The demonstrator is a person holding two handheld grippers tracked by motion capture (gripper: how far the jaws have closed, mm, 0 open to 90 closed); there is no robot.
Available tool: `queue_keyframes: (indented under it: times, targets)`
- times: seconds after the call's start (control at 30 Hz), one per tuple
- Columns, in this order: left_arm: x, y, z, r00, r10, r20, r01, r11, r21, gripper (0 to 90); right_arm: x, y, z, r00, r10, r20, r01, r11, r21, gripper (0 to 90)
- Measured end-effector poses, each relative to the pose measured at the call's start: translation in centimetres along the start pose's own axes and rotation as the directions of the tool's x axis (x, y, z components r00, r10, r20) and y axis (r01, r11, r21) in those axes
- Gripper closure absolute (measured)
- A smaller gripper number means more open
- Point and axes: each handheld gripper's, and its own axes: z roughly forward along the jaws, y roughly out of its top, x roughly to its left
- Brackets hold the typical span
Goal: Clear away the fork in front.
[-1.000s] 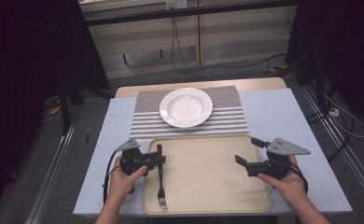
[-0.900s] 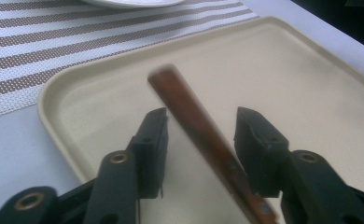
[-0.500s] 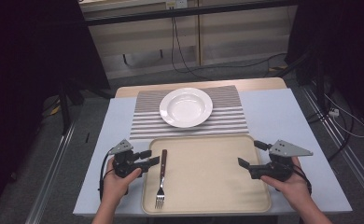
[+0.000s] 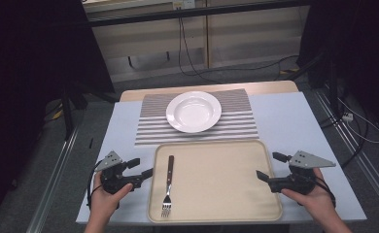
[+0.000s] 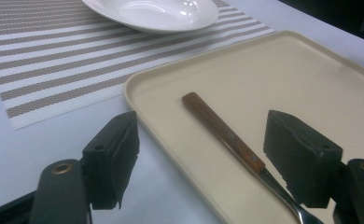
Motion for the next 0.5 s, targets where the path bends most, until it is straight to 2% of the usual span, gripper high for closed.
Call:
queue_keyframes:
  times: [0.2, 0.5]
  targets:
    - [0.04, -0.68, -0.86, 0.9996, 0.012, -0.024, -0.012, 0.9999, -0.001, 19.5, -0.26, -0.64, -0.66, 1.0000, 0.006, 0.006, -0.006, 1.000, 0.016, 10.3]
    - [-0.14, -0.56, -1.04, 0.9999, 0.012, -0.002, -0.012, 0.9997, -0.022, 13.6, -0.54, -0.87, -0.50, 0.9999, 0.013, 0.000, -0.013, 1.000, 0.012, 10.2]
